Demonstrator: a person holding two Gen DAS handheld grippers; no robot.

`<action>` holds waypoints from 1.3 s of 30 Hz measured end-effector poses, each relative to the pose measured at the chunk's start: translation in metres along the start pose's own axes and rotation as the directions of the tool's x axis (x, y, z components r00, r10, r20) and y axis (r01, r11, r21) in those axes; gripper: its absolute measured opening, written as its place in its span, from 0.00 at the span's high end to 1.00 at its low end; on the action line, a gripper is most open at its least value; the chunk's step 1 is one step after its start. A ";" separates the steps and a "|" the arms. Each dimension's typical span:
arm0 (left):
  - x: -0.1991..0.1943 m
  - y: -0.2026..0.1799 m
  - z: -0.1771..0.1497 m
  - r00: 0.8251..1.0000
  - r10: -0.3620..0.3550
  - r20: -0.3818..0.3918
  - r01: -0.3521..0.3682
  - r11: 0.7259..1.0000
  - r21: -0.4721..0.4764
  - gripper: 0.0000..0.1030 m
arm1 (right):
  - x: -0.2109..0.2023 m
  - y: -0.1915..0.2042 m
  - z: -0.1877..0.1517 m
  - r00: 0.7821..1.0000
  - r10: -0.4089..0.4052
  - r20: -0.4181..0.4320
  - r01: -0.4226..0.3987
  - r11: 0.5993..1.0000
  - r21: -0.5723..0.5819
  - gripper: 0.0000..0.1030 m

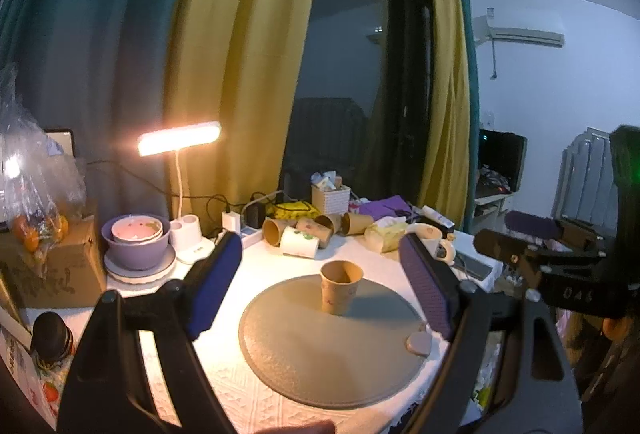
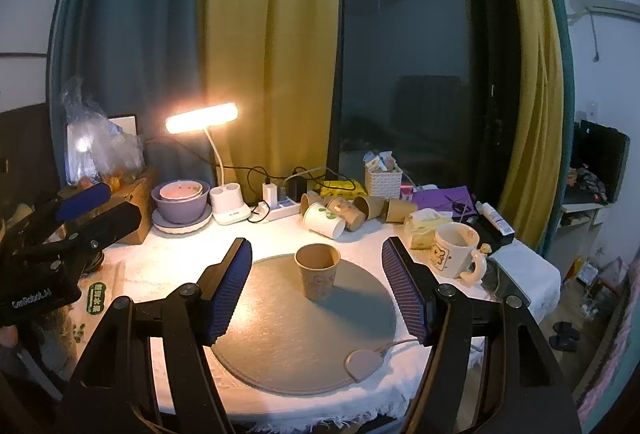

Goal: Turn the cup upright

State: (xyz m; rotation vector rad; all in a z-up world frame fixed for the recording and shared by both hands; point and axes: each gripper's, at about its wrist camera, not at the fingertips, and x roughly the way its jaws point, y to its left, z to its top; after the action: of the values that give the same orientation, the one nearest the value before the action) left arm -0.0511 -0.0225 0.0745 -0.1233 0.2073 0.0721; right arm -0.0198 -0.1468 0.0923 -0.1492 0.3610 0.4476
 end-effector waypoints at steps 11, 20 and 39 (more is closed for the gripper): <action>0.002 0.003 -0.002 1.000 0.008 -0.007 -0.008 1.000 -0.011 0.20 | 0.008 0.002 -0.003 1.000 0.014 -0.023 -0.014 1.000 0.010 0.31; 0.001 0.003 -0.003 1.000 0.008 -0.008 -0.008 1.000 -0.011 0.20 | 0.009 0.002 -0.003 1.000 0.014 -0.023 -0.014 1.000 0.010 0.31; 0.000 0.000 -0.007 1.000 -0.012 -0.008 0.011 1.000 -0.002 0.20 | 0.010 0.003 -0.005 1.000 0.016 -0.026 -0.016 1.000 0.009 0.31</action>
State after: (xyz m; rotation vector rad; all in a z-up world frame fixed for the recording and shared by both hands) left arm -0.0529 -0.0232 0.0680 -0.1269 0.2149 0.0604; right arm -0.0141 -0.1414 0.0838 -0.1433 0.3897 0.4602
